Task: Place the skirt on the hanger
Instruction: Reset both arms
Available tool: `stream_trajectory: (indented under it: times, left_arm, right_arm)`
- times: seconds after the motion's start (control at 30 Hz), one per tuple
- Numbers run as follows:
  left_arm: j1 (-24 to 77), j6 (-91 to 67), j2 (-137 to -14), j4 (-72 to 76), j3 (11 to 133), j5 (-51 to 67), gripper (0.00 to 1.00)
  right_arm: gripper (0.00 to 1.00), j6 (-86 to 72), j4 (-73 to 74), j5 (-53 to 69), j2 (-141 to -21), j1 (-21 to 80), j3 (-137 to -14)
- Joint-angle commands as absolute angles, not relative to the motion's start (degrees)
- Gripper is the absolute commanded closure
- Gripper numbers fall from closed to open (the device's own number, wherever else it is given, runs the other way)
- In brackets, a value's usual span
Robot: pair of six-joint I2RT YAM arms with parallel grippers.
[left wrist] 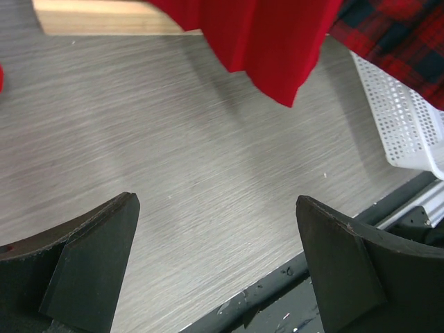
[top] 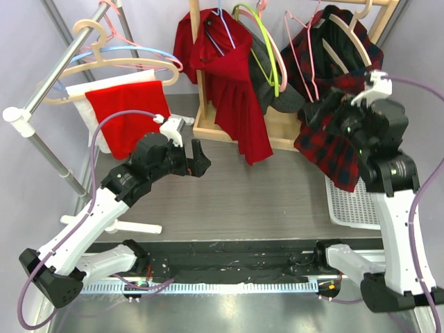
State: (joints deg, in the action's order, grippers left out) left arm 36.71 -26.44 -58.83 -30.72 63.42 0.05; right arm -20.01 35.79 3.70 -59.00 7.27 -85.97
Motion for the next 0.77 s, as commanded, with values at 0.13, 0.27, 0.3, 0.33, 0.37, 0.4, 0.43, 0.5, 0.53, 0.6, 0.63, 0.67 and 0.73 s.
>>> stream_trajectory:
  times: [0.13,0.27,0.3,0.33,0.37,0.4,0.43,0.5,0.53,0.6,0.63,0.67,0.73]
  left_arm:
    - [36.56,-29.0,-56.08,-30.15,60.12,-5.88,0.0]
    - [36.48,-29.79,-55.02,-29.8,58.36,-7.12,0.0]
    - [36.56,-29.79,-54.85,-29.88,58.01,-7.38,0.0]
    - [36.56,-29.88,-54.67,-29.71,57.49,-7.3,0.0]
    - [36.56,-29.97,-54.67,-29.62,57.13,-7.56,0.0]
    - [36.56,-29.88,-54.58,-29.53,56.69,-7.65,0.0]
    - [36.56,-29.8,-54.49,-29.44,56.52,-7.65,0.0]
    - [36.56,-29.09,-54.49,-29.53,55.99,-7.47,0.0]
    - [36.56,-28.83,-54.49,-29.44,55.9,-7.21,0.0]
    - [36.56,-28.74,-54.4,-29.53,55.55,-7.38,0.0]
    - [36.56,-28.57,-54.23,-29.36,55.46,-7.3,0.0]
    - [36.56,-28.56,-54.23,-29.53,55.46,-7.56,0.0]
    - [36.56,-28.74,-53.62,-29.27,55.2,-8.09,0.0]
  right_arm:
    - [0.0,-20.83,38.94,7.64,-49.67,7.03,-70.77]
    - [0.0,-20.39,36.93,12.29,-46.15,6.94,-62.78]
    - [0.0,-20.39,36.39,13.17,-45.71,7.03,-61.45]
    - [0.0,-20.48,35.78,15.01,-44.92,6.94,-60.39]
    - [0.0,-20.65,34.81,15.64,-44.65,7.03,-58.47]
    - [0.0,-20.65,34.46,16.08,-44.39,6.94,-57.58]
    - [0.0,-20.57,34.11,16.34,-44.04,7.03,-56.87]
    - [0.0,-20.57,33.58,16.09,-43.59,7.03,-55.38]
    - [0.0,-20.48,33.4,15.65,-43.42,7.03,-55.02]
    - [0.0,-20.22,33.22,15.64,-43.42,7.03,-54.41]
    - [0.0,-20.13,33.14,15.64,-43.42,6.94,-54.23]
    - [0.0,-20.04,33.05,15.82,-43.42,6.86,-53.88]
    - [0.0,-20.04,32.52,15.65,-43.33,6.94,-53.35]
